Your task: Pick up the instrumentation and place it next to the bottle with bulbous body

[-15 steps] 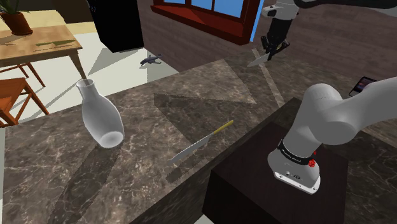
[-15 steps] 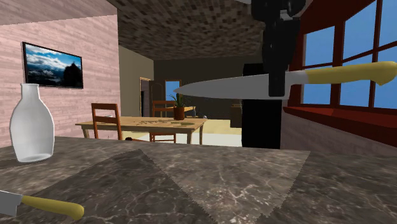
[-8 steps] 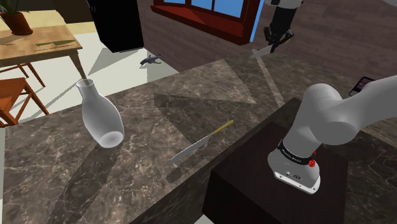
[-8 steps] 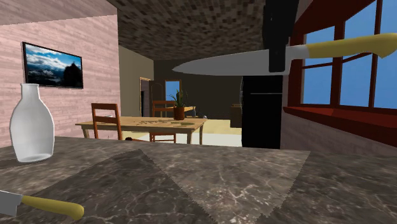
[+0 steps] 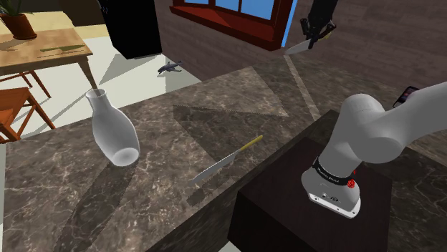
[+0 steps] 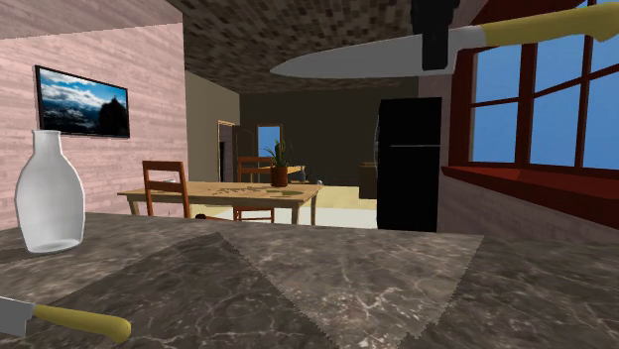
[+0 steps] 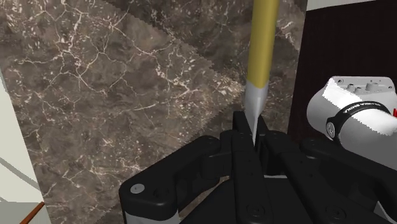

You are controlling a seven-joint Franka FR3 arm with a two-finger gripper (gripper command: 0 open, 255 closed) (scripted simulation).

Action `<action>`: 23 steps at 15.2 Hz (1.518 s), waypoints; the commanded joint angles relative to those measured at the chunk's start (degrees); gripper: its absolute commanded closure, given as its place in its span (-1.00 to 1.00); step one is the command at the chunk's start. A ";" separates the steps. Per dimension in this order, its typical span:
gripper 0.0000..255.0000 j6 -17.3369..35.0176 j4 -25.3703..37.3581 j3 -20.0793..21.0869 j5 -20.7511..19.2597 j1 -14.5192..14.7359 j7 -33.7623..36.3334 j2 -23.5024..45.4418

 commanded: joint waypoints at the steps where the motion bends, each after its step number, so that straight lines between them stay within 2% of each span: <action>1: 1.00 -1.27 1.86 0.42 0.48 0.27 -0.19 0.65; 7: 1.00 -4.65 7.09 1.29 1.55 0.96 -0.90 2.56; 15: 1.00 -1.60 6.11 8.08 8.22 4.26 8.96 7.49; 23: 1.00 1.67 9.15 13.53 14.22 8.34 17.49 15.57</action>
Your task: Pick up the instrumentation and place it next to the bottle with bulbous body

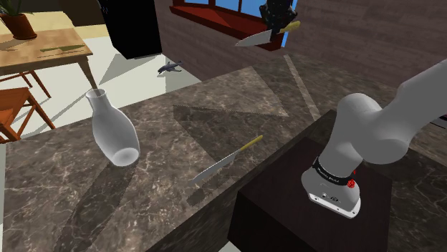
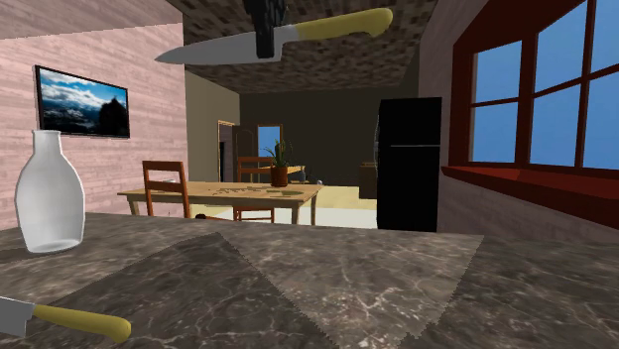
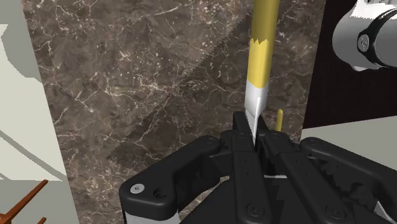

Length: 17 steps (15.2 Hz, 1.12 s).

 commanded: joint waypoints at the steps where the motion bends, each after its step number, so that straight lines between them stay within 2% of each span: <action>1: 1.00 0.83 0.86 1.29 1.37 0.95 2.07 2.03; 9: 1.00 3.05 8.72 5.35 6.32 4.81 8.89 13.14; 17: 1.00 3.05 21.53 8.37 10.37 7.96 14.37 26.61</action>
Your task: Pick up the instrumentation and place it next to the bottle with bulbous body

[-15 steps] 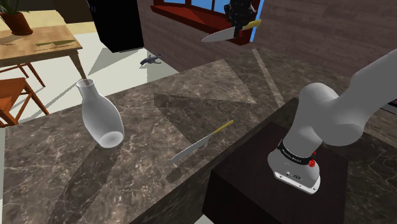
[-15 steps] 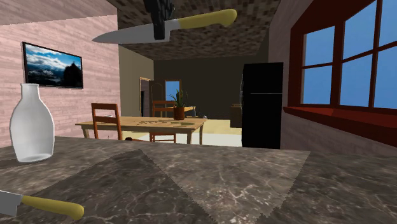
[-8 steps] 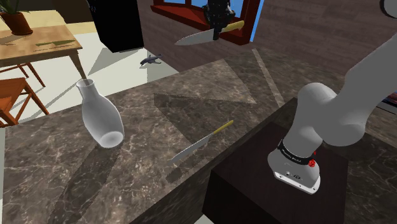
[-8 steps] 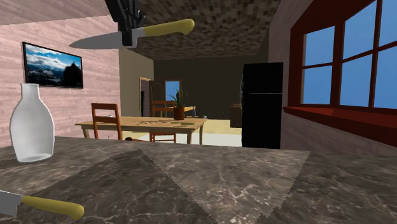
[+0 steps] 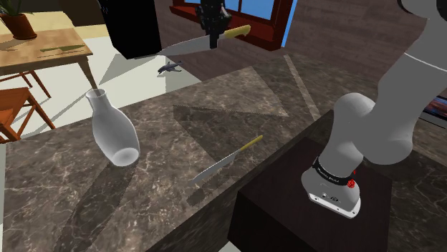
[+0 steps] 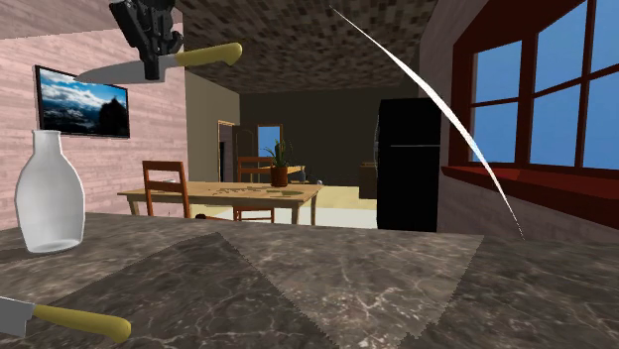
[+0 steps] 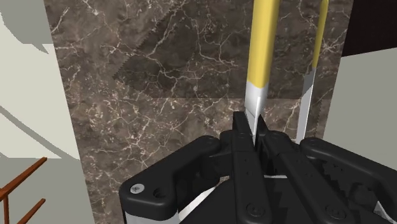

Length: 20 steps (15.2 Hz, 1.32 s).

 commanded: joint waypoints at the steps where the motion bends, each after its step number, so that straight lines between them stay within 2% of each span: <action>1: 1.00 -0.84 5.20 0.53 1.10 0.66 1.07 4.48; 7: 1.00 -3.45 19.25 2.05 3.55 2.20 4.29 16.21; 20: 1.00 7.66 5.11 2.26 2.95 2.54 4.80 13.13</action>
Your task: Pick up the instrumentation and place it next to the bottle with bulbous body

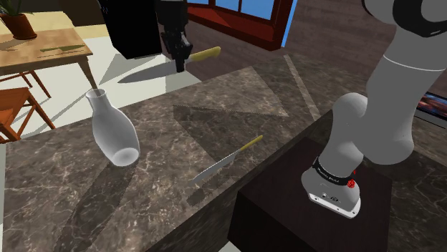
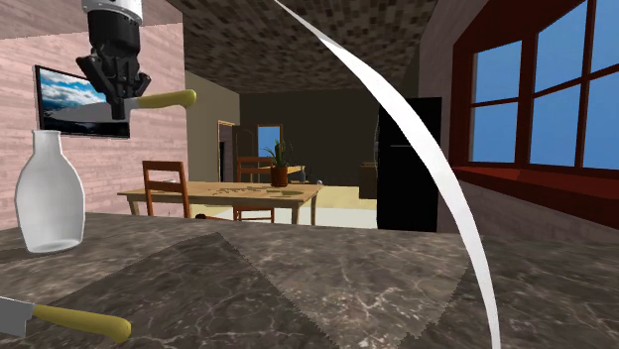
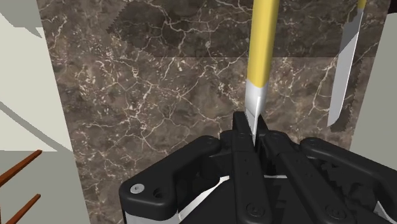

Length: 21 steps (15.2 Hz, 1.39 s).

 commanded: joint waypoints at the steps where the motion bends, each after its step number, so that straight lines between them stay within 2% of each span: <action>1: 1.00 1.80 -1.91 0.00 -0.03 0.00 0.01 -0.13; 21: 1.00 17.12 -16.70 0.02 0.06 0.02 0.10 0.42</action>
